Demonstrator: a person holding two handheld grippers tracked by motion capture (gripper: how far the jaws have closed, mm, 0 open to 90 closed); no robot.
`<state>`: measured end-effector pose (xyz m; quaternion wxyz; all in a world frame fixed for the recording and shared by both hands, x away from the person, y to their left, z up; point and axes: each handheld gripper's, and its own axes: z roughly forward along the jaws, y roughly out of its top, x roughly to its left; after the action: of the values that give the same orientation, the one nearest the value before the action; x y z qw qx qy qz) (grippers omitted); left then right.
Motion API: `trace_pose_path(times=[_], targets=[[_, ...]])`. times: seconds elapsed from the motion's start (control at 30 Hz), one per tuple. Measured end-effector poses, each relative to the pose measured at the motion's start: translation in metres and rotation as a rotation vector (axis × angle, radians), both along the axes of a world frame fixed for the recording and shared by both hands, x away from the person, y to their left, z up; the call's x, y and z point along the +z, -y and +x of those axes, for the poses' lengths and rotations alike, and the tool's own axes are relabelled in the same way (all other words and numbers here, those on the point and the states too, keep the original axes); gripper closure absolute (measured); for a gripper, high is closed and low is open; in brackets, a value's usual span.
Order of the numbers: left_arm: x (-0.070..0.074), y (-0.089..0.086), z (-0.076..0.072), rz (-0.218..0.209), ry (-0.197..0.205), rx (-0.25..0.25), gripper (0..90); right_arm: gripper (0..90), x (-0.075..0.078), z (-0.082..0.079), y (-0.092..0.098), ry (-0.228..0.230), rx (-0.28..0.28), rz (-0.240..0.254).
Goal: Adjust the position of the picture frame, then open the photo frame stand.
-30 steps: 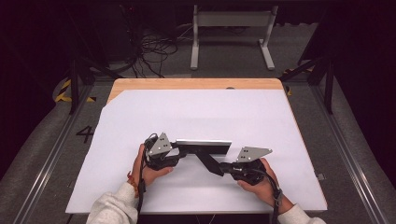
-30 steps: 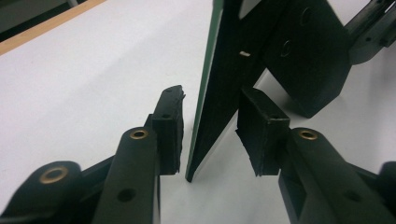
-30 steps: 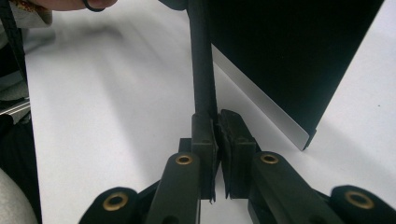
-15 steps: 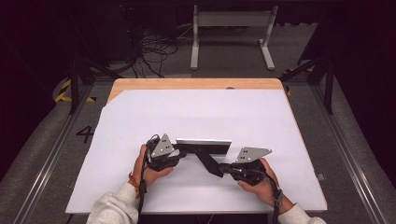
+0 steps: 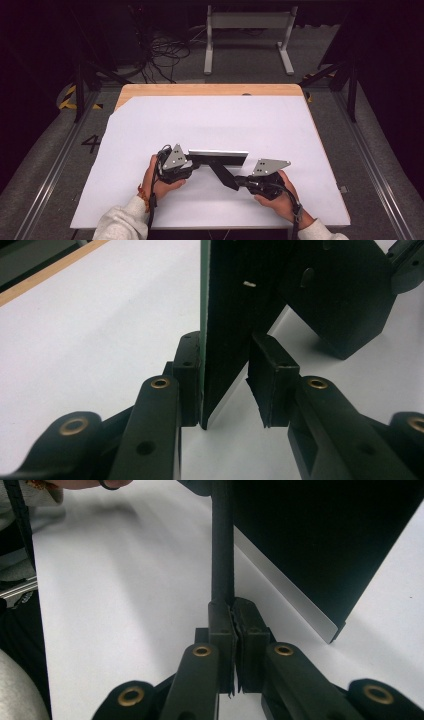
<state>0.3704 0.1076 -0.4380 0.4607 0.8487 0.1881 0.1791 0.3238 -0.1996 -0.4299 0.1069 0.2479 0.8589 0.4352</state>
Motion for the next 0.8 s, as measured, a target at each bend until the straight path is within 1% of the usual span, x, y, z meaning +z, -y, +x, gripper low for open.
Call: trace_pose_path(times=[0.33, 0.5, 0.57, 0.67, 0.73, 0.8], targets=[[0.0, -0.001, 0.002, -0.01, -0.015, -0.01, 67.2, 87.5, 0.0, 0.0, 0.001, -0.001, -0.002, 0.0], [0.0, -0.001, 0.001, -0.01, -0.011, -0.006, 66.8, 86.8, 0.001, -0.001, 0.004, -0.001, -0.007, 0.007], [0.001, -0.002, 0.001, -0.009, -0.007, -0.014, 66.2, 85.5, 0.003, -0.001, 0.006, 0.003, -0.012, 0.015], [0.004, -0.002, 0.0, -0.015, -0.001, -0.022, 64.9, 82.8, 0.004, -0.002, 0.009, 0.008, -0.019, 0.014], [0.006, -0.003, -0.001, -0.019, 0.003, -0.028, 63.6, 82.7, 0.006, -0.003, 0.011, 0.017, -0.028, 0.022], [0.009, -0.005, -0.003, -0.027, 0.008, -0.034, 63.1, 84.6, 0.011, -0.004, 0.015, 0.034, -0.04, 0.034]])
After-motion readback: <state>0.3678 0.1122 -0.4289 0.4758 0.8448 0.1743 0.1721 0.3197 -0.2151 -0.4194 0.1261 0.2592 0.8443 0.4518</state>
